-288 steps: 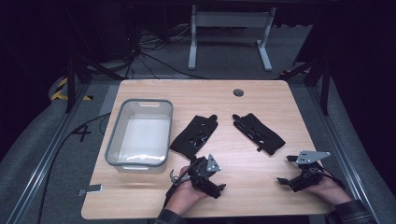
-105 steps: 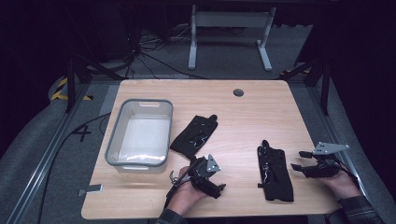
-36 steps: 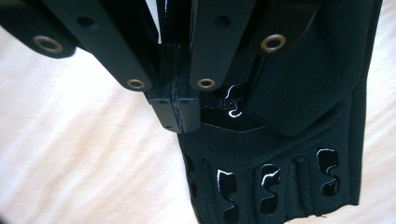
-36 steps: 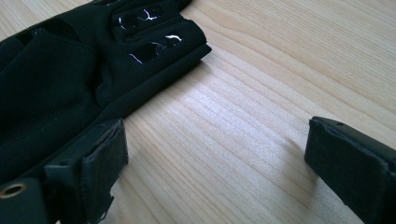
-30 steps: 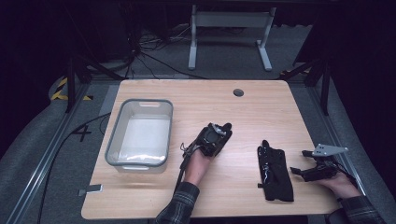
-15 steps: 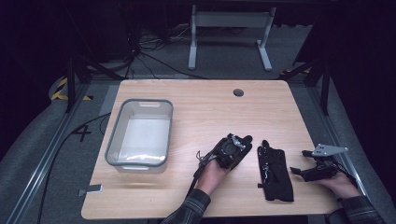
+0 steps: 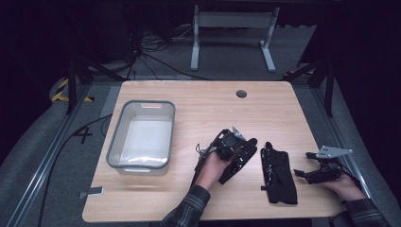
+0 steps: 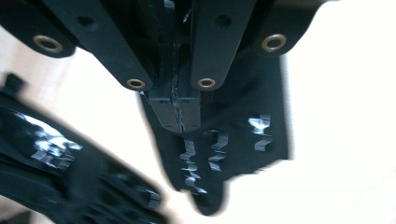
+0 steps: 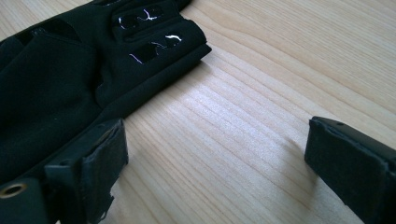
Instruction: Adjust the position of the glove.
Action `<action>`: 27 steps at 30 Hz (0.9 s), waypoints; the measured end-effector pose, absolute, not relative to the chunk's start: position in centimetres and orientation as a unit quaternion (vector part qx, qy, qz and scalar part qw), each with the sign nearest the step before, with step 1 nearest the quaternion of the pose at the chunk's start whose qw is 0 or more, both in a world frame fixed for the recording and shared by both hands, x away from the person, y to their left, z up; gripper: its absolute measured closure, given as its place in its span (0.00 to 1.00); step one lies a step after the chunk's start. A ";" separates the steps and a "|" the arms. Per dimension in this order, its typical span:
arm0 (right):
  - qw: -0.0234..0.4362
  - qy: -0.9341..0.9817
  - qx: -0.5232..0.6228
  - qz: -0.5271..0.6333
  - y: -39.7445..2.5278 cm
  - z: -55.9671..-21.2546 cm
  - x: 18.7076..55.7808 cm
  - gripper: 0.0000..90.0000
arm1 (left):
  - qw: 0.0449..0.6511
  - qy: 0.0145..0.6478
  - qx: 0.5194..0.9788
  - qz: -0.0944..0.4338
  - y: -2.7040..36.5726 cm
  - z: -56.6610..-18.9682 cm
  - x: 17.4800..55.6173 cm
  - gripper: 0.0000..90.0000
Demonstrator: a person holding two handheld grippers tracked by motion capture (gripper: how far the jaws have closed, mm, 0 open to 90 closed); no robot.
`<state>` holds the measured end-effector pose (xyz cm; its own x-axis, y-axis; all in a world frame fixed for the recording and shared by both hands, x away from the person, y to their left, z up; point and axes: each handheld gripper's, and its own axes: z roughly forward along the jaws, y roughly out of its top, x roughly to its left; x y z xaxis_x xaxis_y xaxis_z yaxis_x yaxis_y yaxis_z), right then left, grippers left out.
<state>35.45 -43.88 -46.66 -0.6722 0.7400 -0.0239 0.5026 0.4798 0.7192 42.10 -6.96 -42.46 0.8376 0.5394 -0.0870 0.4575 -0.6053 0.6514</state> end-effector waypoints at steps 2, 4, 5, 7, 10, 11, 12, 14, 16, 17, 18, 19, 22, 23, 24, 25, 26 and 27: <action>0.168 0.844 0.368 0.353 -43.9 -46.7 35.4 0.07 | 0.346 0.283 0.893 0.060 -6.8 -42.5 42.6 1.00; 0.168 0.844 0.368 0.353 -43.9 -46.7 35.5 0.07 | 0.336 0.288 0.894 0.066 -6.7 -42.6 43.5 1.00; 0.168 0.844 0.368 0.353 -43.9 -46.7 35.5 0.07 | 0.331 0.291 0.895 0.070 -6.7 -42.7 44.0 1.00; 0.168 0.844 0.368 0.353 -43.9 -46.7 35.5 0.07 | 0.322 0.296 0.897 0.071 -6.5 -43.0 44.6 1.00; 0.168 0.844 0.368 0.353 -43.9 -46.7 35.5 0.07 | 0.310 0.302 0.898 0.076 -6.2 -43.5 45.1 1.00; 0.168 0.844 0.368 0.353 -43.9 -46.7 35.5 0.07 | 0.302 0.302 0.901 0.077 -6.1 -43.7 45.3 1.00; 0.168 0.844 0.368 0.353 -43.9 -46.7 35.5 0.07 | 0.300 0.307 0.900 0.076 -6.0 -43.9 45.3 1.00; 0.168 0.844 0.368 0.353 -43.9 -46.7 35.5 0.07 | 0.293 0.308 0.902 0.074 -5.9 -44.3 45.4 1.00; 0.168 0.844 0.368 0.353 -43.9 -46.7 35.4 0.07 | 0.293 0.309 0.902 0.073 -5.7 -44.4 45.1 1.00; 0.168 0.844 0.368 0.352 -43.9 -46.7 35.4 0.07 | 0.290 0.307 0.904 0.074 -5.7 -44.4 44.9 1.00; 0.168 0.844 0.368 0.353 -43.9 -46.7 35.5 0.07 | 0.286 0.307 0.905 0.076 -5.7 -44.3 44.6 1.00; 0.168 0.844 0.368 0.352 -43.9 -46.7 35.4 0.07 | 0.282 0.306 0.906 0.075 -5.6 -44.3 44.4 1.00; 0.168 0.844 0.368 0.353 -43.9 -46.7 35.4 0.07 | 0.274 0.304 0.909 0.076 -5.4 -44.2 43.5 1.00; 0.168 0.844 0.368 0.352 -43.9 -46.7 35.4 0.07 | 0.272 0.301 0.911 0.073 -5.2 -44.2 43.2 1.00; 0.168 0.844 0.368 0.352 -43.9 -46.7 35.4 0.07 | 0.271 0.302 0.912 0.070 -5.1 -44.2 42.8 1.00; 0.168 0.844 0.368 0.353 -43.9 -46.7 35.5 0.07 | 0.271 0.302 0.912 0.070 -5.1 -44.2 42.8 1.00; 0.168 0.844 0.368 0.353 -43.9 -46.7 35.5 0.07 | 0.270 0.301 0.912 0.069 -5.0 -44.2 42.5 1.00; 0.168 0.844 0.368 0.352 -43.9 -46.7 35.4 0.07 | 0.266 0.298 0.914 0.067 -4.8 -44.1 42.0 1.00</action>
